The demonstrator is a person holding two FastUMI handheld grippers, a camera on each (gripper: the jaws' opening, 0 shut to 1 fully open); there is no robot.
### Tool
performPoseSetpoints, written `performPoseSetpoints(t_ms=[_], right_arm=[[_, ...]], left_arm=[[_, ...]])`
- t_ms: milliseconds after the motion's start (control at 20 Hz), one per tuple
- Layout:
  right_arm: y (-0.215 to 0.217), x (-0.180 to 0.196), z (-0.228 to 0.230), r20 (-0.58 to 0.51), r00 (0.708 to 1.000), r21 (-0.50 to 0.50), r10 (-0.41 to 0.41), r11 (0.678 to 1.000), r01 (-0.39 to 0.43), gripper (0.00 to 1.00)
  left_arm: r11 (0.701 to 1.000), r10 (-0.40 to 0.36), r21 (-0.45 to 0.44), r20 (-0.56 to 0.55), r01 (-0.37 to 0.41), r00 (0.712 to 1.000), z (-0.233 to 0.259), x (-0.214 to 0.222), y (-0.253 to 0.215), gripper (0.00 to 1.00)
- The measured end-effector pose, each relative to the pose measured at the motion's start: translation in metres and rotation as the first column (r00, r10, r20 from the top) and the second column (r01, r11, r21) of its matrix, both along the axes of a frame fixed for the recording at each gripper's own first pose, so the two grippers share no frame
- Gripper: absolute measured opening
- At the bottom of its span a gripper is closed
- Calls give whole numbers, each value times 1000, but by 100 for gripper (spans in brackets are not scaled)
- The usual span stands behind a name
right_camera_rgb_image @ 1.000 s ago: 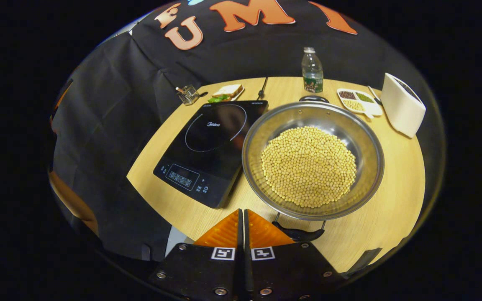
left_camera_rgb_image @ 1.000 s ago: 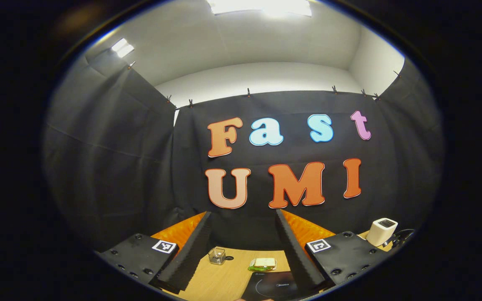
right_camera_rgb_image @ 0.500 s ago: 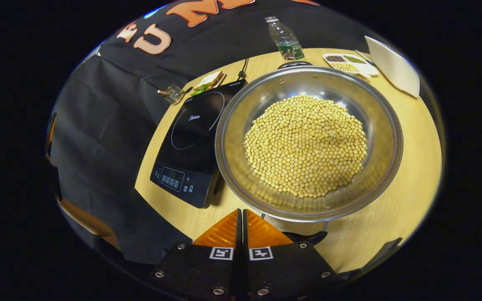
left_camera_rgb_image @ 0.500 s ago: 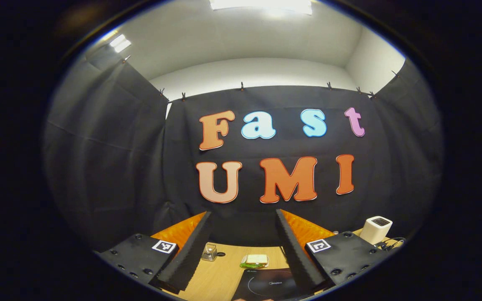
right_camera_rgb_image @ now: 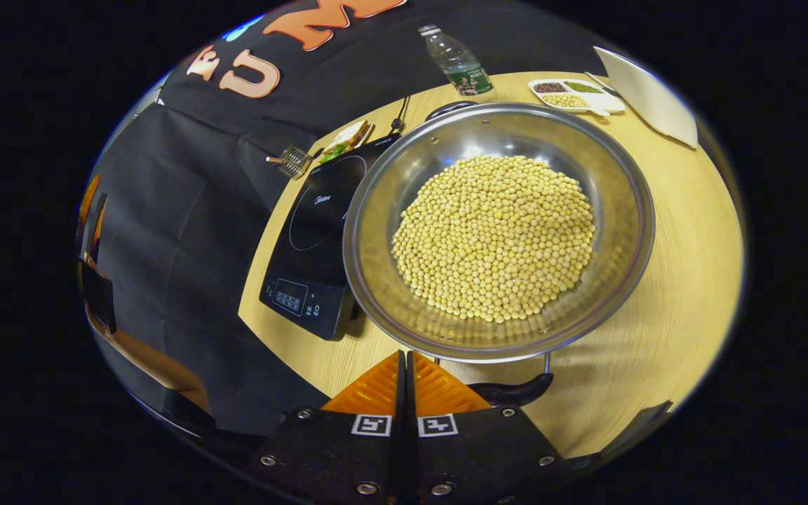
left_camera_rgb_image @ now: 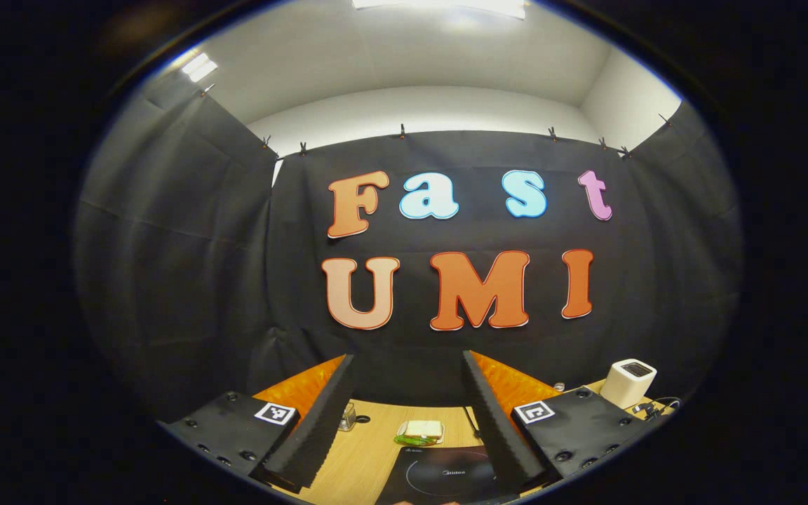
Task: First push the handle of the pot to place it horizontally, then grasp the pot with both hands and set it on the induction cooktop.
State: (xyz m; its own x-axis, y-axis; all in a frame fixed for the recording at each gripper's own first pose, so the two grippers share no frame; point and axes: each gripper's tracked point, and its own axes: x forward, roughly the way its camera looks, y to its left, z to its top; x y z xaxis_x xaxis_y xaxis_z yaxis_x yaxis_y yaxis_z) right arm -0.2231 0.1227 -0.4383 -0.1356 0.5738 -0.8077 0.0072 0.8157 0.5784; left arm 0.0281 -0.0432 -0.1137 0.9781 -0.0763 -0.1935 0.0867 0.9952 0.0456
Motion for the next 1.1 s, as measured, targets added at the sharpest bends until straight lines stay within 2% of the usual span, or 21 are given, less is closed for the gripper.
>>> performPoseSetpoints(t_ms=[400,600,1100], right_arm=[[-40,13,-14,44,999,-144,-4,990,10,0],[-55,20,-21,33,999,-173,-37,984,42,0],[-107,57,-51,66,989,-336,-131,931,145,0]], left_arm=[[1000,-4,-20,-31,3,1000,-12,-1,1,97],[1000,-1,-8,-32,1,999,-15,0,8,98],[1000,1,2,-50,-1,999,-28,-1,22,97]])
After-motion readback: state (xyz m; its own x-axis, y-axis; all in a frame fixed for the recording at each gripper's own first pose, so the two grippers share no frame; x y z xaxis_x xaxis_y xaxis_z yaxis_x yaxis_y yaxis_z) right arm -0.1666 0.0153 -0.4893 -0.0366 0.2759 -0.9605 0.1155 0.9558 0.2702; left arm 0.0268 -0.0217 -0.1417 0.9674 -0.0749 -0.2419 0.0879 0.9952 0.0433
